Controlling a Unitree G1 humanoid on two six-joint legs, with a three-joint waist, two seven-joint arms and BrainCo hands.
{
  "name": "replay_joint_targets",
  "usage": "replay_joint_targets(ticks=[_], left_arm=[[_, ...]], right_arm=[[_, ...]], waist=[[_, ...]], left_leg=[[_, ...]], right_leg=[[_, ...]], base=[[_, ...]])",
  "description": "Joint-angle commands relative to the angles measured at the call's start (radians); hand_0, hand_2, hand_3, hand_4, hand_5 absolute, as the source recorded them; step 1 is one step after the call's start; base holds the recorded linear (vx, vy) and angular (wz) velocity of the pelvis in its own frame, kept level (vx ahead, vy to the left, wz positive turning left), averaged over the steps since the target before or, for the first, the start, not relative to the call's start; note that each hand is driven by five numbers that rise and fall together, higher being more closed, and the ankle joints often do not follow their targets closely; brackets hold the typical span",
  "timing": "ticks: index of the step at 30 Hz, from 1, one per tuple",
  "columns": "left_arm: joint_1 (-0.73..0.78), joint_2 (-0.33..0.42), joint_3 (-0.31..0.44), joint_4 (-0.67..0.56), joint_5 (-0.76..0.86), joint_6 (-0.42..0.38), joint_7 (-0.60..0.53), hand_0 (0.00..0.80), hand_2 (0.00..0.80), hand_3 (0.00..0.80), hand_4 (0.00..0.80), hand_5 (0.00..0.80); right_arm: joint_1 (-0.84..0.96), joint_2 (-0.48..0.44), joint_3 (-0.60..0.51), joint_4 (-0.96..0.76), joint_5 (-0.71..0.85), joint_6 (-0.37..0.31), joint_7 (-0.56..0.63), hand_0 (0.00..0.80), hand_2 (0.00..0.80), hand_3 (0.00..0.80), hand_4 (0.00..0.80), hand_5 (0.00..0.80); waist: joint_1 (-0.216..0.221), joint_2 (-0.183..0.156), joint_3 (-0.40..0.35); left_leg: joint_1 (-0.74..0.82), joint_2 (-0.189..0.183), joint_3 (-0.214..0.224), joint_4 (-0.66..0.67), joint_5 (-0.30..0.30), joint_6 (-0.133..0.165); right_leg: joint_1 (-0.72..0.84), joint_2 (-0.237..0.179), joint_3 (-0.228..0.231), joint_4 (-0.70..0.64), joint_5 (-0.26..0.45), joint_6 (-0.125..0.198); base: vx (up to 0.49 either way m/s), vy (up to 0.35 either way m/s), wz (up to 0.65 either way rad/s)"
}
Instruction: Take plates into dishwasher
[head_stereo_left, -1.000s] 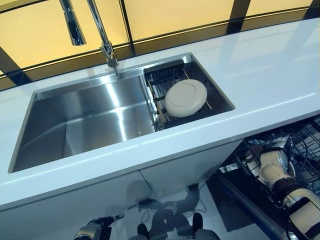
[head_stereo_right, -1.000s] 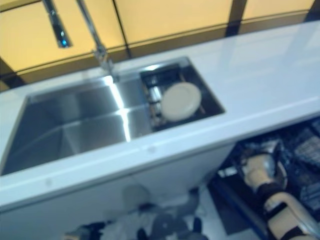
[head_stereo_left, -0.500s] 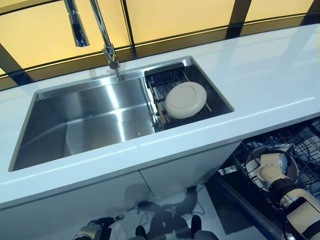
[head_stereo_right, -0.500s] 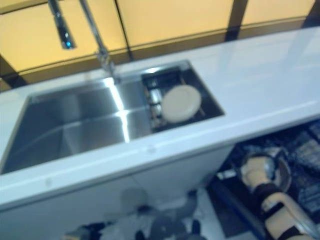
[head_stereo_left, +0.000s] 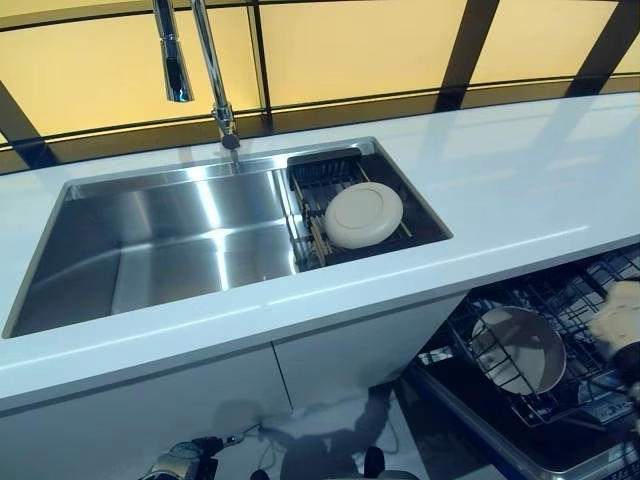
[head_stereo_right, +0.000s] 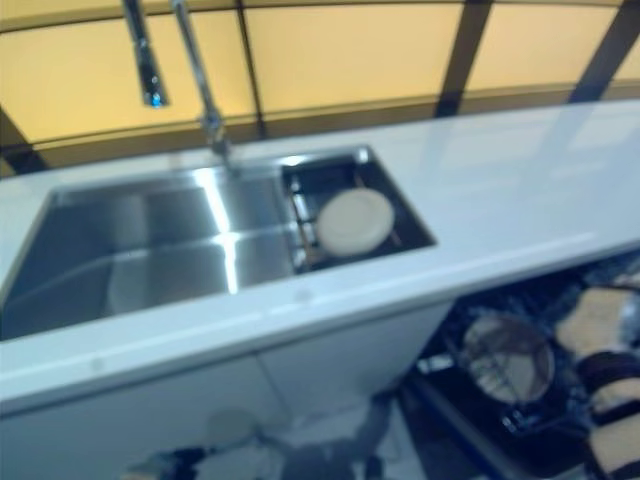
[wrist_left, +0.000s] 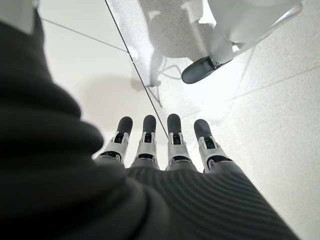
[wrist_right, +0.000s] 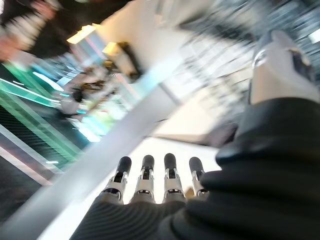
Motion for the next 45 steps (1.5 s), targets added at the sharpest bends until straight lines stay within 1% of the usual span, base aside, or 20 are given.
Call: replay_joint_targets(ticks=[1, 4, 7, 11, 13, 14, 17, 19, 20, 22, 23, 28, 31, 32, 33, 35, 36, 38, 41, 45], left_arm=[[-0.047, 0.044, -0.025, 0.065, 0.012, -0.020, -0.007, 0.000, 0.000, 0.000, 0.000, 0.000], [-0.053, 0.048, -0.036, 0.078, -0.001, -0.027, -0.005, 0.000, 0.000, 0.000, 0.000, 0.000], [-0.057, 0.047, -0.051, 0.091, -0.015, -0.031, 0.006, 0.000, 0.000, 0.000, 0.000, 0.000], [-0.049, 0.050, -0.052, 0.101, -0.023, -0.037, 0.014, 0.000, 0.000, 0.000, 0.000, 0.000], [-0.042, 0.050, -0.054, 0.096, -0.030, -0.032, 0.023, 0.000, 0.000, 0.000, 0.000, 0.000], [-0.040, 0.049, -0.051, 0.093, -0.032, -0.030, 0.027, 0.000, 0.000, 0.000, 0.000, 0.000], [-0.032, 0.054, -0.043, 0.084, -0.041, -0.019, 0.034, 0.000, 0.000, 0.000, 0.000, 0.000], [-0.030, 0.052, -0.039, 0.083, -0.042, -0.017, 0.035, 0.000, 0.000, 0.000, 0.000, 0.000], [-0.026, 0.056, -0.035, 0.080, -0.045, -0.011, 0.037, 0.000, 0.000, 0.000, 0.000, 0.000], [-0.030, 0.055, -0.033, 0.075, -0.058, -0.003, 0.045, 0.000, 0.000, 0.000, 0.000, 0.000], [-0.031, 0.057, -0.033, 0.073, -0.061, -0.002, 0.046, 0.000, 0.000, 0.000, 0.000, 0.000], [-0.047, 0.063, -0.026, 0.055, -0.079, 0.007, 0.056, 0.000, 0.000, 0.000, 0.000, 0.000], [-0.054, 0.071, -0.020, 0.034, -0.086, 0.020, 0.064, 0.000, 0.000, 0.000, 0.000, 0.000], [-0.064, 0.064, 0.001, 0.054, -0.085, 0.001, 0.094, 0.000, 0.000, 0.000, 0.000, 0.000], [-0.066, 0.062, 0.014, 0.085, -0.079, -0.038, 0.107, 0.000, 0.000, 0.000, 0.000, 0.000], [-0.060, 0.056, 0.026, 0.104, -0.074, -0.076, 0.123, 0.000, 0.000, 0.000, 0.000, 0.000], [-0.051, 0.052, 0.027, 0.108, -0.078, -0.110, 0.137, 0.000, 0.000, 0.000, 0.000, 0.000], [-0.037, 0.055, 0.016, 0.094, -0.084, -0.132, 0.140, 0.000, 0.000, 0.000, 0.000, 0.000], [-0.027, 0.061, -0.001, 0.067, -0.100, -0.133, 0.129, 0.000, 0.000, 0.000, 0.000, 0.000], [-0.019, 0.064, -0.006, 0.053, -0.106, -0.126, 0.115, 0.000, 0.000, 0.000, 0.000, 0.000]], right_arm=[[-0.179, -0.120, 0.049, 0.097, 0.111, -0.010, -0.093, 0.000, 0.000, 0.000, 0.000, 0.000], [-0.305, -0.175, 0.101, 0.174, 0.207, -0.058, -0.144, 0.000, 0.000, 0.000, 0.000, 0.000], [-0.425, -0.204, 0.161, 0.242, 0.326, -0.096, -0.205, 0.000, 0.000, 0.000, 0.000, 0.000], [-0.593, -0.230, 0.257, 0.244, 0.431, -0.180, -0.323, 0.000, 0.000, 0.000, 0.000, 0.000], [-0.682, -0.238, 0.319, 0.187, 0.484, -0.203, -0.331, 0.000, 0.000, 0.000, 0.000, 0.000], [-0.714, -0.238, 0.343, 0.164, 0.516, -0.199, -0.327, 0.000, 0.000, 0.000, 0.000, 0.000], [-0.824, -0.240, 0.423, 0.075, 0.608, -0.222, -0.298, 0.000, 0.000, 0.000, 0.000, 0.000], [-0.854, -0.237, 0.449, 0.062, 0.627, -0.226, -0.295, 0.000, 0.000, 0.000, 0.000, 0.000], [-0.913, -0.217, 0.490, 0.017, 0.658, -0.244, -0.278, 0.000, 0.000, 0.000, 0.000, 0.000], [-0.965, -0.186, 0.523, -0.014, 0.700, -0.263, -0.273, 0.000, 0.000, 0.000, 0.000, 0.000], [-0.974, -0.180, 0.530, -0.025, 0.702, -0.264, -0.273, 0.000, 0.000, 0.000, 0.000, 0.000], [-1.005, -0.133, 0.553, -0.124, 0.705, -0.319, -0.280, 0.000, 0.000, 0.000, 0.000, 0.000], [-1.009, -0.117, 0.567, -0.184, 0.688, -0.327, -0.268, 0.000, 0.000, 0.000, 0.000, 0.000], [-0.978, -0.116, 0.544, -0.220, 0.682, -0.313, -0.268, 0.000, 0.000, 0.000, 0.000, 0.000], [-0.921, -0.113, 0.506, -0.269, 0.680, -0.295, -0.277, 0.000, 0.000, 0.000, 0.000, 0.000], [-0.881, -0.109, 0.482, -0.304, 0.681, -0.279, -0.290, 0.000, 0.000, 0.000, 0.000, 0.000], [-0.862, -0.101, 0.471, -0.327, 0.681, -0.269, -0.295, 0.000, 0.000, 0.000, 0.000, 0.000], [-0.895, -0.092, 0.499, -0.319, 0.694, -0.263, -0.291, 0.000, 0.000, 0.000, 0.000, 0.000], [-0.940, -0.080, 0.538, -0.311, 0.692, -0.303, -0.267, 0.000, 0.000, 0.000, 0.000, 0.000], [-0.946, -0.067, 0.570, -0.319, 0.631, -0.375, -0.255, 0.000, 0.000, 0.000, 0.000, 0.000]], waist=[[-0.005, -0.059, -0.012], [0.001, -0.071, -0.017], [0.010, -0.081, -0.020], [0.018, -0.086, -0.020], [0.023, -0.089, -0.021], [0.024, -0.089, -0.020], [0.031, -0.092, -0.016], [0.031, -0.090, -0.014], [0.041, -0.096, -0.007], [0.051, -0.094, 0.011], [0.054, -0.094, 0.016], [0.077, -0.095, 0.064], [0.088, -0.096, 0.093], [0.090, -0.104, 0.108], [0.089, -0.119, 0.123], [0.091, -0.132, 0.142], [0.098, -0.139, 0.167], [0.110, -0.137, 0.193], [0.122, -0.123, 0.215], [0.129, -0.111, 0.229]], left_leg=[[0.048, -0.011, -0.015, -0.001, -0.039, 0.025], [0.049, -0.010, -0.016, -0.001, -0.037, 0.025], [0.048, -0.009, -0.019, -0.001, -0.034, 0.024], [0.047, -0.009, -0.024, -0.001, -0.031, 0.021], [0.042, -0.011, -0.029, -0.001, -0.029, 0.020], [0.041, -0.012, -0.031, -0.001, -0.029, 0.020], [0.031, -0.014, -0.039, -0.001, -0.025, 0.018], [0.029, -0.015, -0.041, -0.001, -0.024, 0.018], [0.020, -0.017, -0.045, -0.001, -0.020, 0.017], [0.004, -0.020, -0.054, -0.001, -0.014, 0.017], [-0.001, -0.020, -0.056, -0.001, -0.012, 0.017], [-0.056, -0.024, -0.075, -0.001, 0.002, 0.017], [-0.086, -0.027, -0.085, -0.001, 0.011, 0.018], [-0.101, -0.025, -0.089, -0.001, 0.011, 0.020], [-0.116, -0.021, -0.092, -0.001, 0.012, 0.020], [-0.129, -0.018, -0.096, -0.001, 0.015, 0.018], [-0.142, -0.017, -0.102, -0.001, 0.019, 0.016], [-0.159, -0.019, -0.111, -0.001, 0.025, 0.014], [-0.179, -0.025, -0.122, -0.001, 0.032, 0.012], [-0.193, -0.030, -0.129, -0.001, 0.037, 0.010]], right_leg=[[0.035, 0.012, 0.006, 0.001, -0.029, 0.062], [0.039, 0.014, 0.008, 0.001, -0.030, 0.061], [0.042, 0.014, 0.002, 0.001, -0.031, 0.060], [0.048, 0.013, -0.008, 0.001, -0.033, 0.059], [0.048, 0.012, -0.014, 0.001, -0.035, 0.059], [0.048, 0.011, -0.016, 0.001, -0.035, 0.059], [0.047, 0.008, -0.025, 0.001, -0.038, 0.058], [0.047, 0.008, -0.027, 0.001, -0.038, 0.058], [0.045, 0.007, -0.035, 0.001, -0.039, 0.057], [0.038, 0.005, -0.042, 0.001, -0.038, 0.057], [0.036, 0.005, -0.043, 0.001, -0.038, 0.057], [0.002, 0.000, -0.061, 0.001, -0.032, 0.059], [-0.017, 0.001, -0.068, 0.001, -0.027, 0.059], [-0.025, 0.005, -0.072, 0.001, -0.027, 0.057], [-0.035, 0.012, -0.075, 0.001, -0.027, 0.054], [-0.045, 0.016, -0.079, 0.001, -0.024, 0.052], [-0.053, 0.020, -0.084, 0.001, -0.021, 0.050], [-0.063, 0.020, -0.094, 0.001, -0.017, 0.048], [-0.074, 0.019, -0.107, 0.001, -0.014, 0.047], [-0.081, 0.017, -0.121, 0.001, -0.014, 0.047]], base=[[0.031, 0.022, -0.12], [0.026, 0.013, -0.15], [0.008, 0.000, -0.03], [0.016, -0.011, 0.01], [0.029, -0.017, 0.05], [0.024, -0.015, 0.04], [0.026, -0.019, 0.04], [0.027, -0.011, 0.05], [0.017, -0.015, 0.11], [-0.012, -0.015, 0.18], [-0.050, -0.013, 0.16], [-0.088, -0.024, 0.14], [-0.074, -0.049, 0.14], [-0.112, -0.175, 0.27], [-0.088, -0.185, 0.17], [-0.077, -0.125, 0.09], [-0.084, -0.089, 0.05], [-0.069, -0.036, 0.12], [-0.035, 0.025, 0.18], [-0.012, 0.027, 0.12]])
